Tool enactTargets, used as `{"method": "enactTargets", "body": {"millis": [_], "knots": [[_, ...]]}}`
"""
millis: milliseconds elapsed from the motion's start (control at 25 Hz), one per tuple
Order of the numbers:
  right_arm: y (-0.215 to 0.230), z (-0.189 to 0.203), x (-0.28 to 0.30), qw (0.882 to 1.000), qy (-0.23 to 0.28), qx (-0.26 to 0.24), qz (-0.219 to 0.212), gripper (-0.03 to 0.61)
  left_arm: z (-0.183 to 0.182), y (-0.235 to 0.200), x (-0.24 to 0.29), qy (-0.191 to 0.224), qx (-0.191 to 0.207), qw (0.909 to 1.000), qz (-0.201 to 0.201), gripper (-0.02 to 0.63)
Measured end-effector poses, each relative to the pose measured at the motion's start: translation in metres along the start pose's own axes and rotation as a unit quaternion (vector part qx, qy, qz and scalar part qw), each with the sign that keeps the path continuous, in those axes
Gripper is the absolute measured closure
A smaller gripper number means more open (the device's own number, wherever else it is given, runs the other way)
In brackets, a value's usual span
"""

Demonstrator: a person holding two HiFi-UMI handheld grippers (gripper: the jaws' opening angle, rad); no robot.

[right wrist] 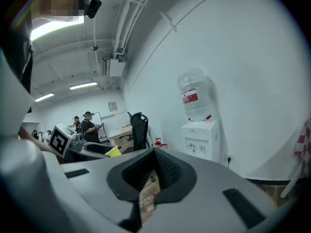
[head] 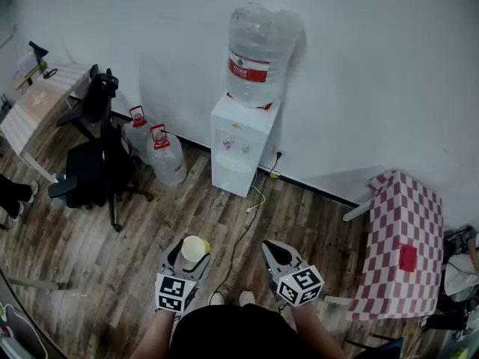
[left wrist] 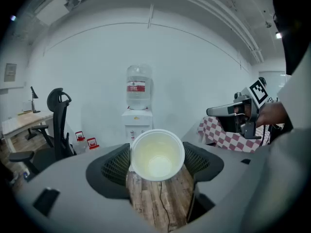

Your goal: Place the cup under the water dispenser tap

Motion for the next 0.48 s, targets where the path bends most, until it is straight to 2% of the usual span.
{"method": "enactTargets", "body": {"millis": [480], "knots": [[0.017, 0.002, -0.042, 1.0, 0.001, -0.019, 0.007, 0.557, -0.011, 0.033, 0.0, 0.006, 0.002, 0.9999, -0.015, 0.262]]}}
Point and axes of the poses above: the fingertips, and each gripper's own axes: x forward along the fingers, y to its right, z out of its underside, the point moved 10 cm from there along -x, backward along the fingers, and after that the axes turned 2 degrees about -z, right-handed, at the moved point
